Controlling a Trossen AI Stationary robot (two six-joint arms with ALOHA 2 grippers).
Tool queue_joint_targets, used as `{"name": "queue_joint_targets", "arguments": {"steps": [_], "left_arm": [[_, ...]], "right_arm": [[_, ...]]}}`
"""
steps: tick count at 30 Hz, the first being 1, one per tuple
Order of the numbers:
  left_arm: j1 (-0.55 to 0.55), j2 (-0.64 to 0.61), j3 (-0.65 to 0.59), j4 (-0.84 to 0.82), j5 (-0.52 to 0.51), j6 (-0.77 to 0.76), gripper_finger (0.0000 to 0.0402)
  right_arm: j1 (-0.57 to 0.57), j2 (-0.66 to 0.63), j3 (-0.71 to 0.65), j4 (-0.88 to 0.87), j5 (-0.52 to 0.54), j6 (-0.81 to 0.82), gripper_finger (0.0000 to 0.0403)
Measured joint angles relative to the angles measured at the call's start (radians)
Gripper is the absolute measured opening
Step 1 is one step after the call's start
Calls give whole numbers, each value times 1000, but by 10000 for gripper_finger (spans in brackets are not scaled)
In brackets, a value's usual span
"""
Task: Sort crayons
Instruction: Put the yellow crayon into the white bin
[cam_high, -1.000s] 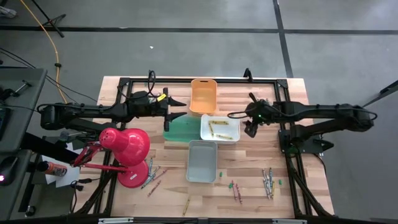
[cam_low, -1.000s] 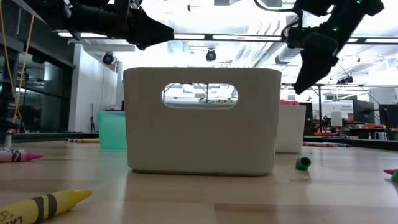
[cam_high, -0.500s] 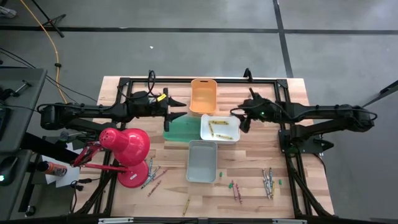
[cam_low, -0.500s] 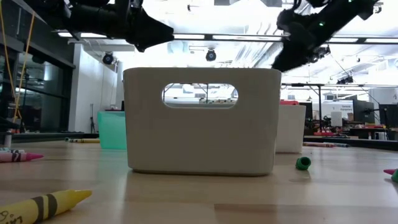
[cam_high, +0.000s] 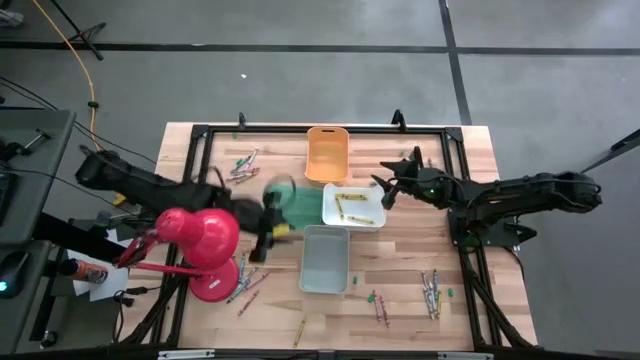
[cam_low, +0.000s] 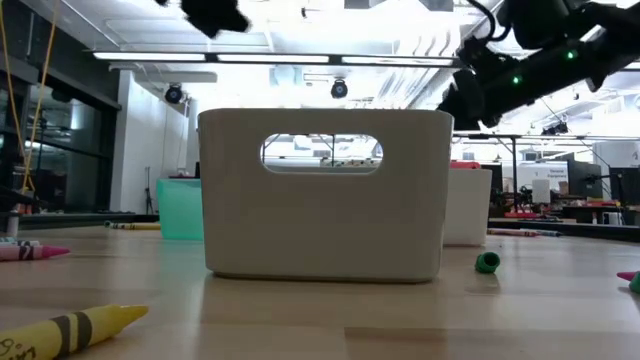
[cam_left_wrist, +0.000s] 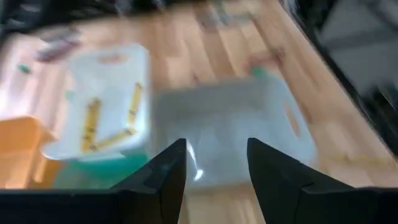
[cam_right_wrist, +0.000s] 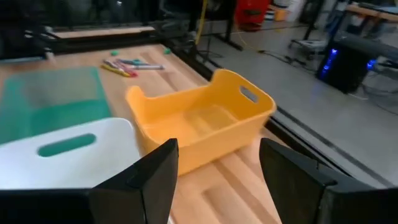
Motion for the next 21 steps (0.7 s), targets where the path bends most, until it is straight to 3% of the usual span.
{"name": "queue_joint_targets", "arguments": {"steps": [8,13,16,21], "left_arm": [[-238,231,178,-259,-90,-80,159],[-265,342,234,-262,-184,8,159],[-261,388,237,-245,-178,26,159],[-261,431,238,-236,-124,-66,159]], "right_arm": [[-7,-2,-4,-8,2,95,220],[-6,-2,-4,-16,-24,162,220],[-6,-2,-4,-21,-71,234,220],[4,-2,-4,-43,-162,322,220]]}}
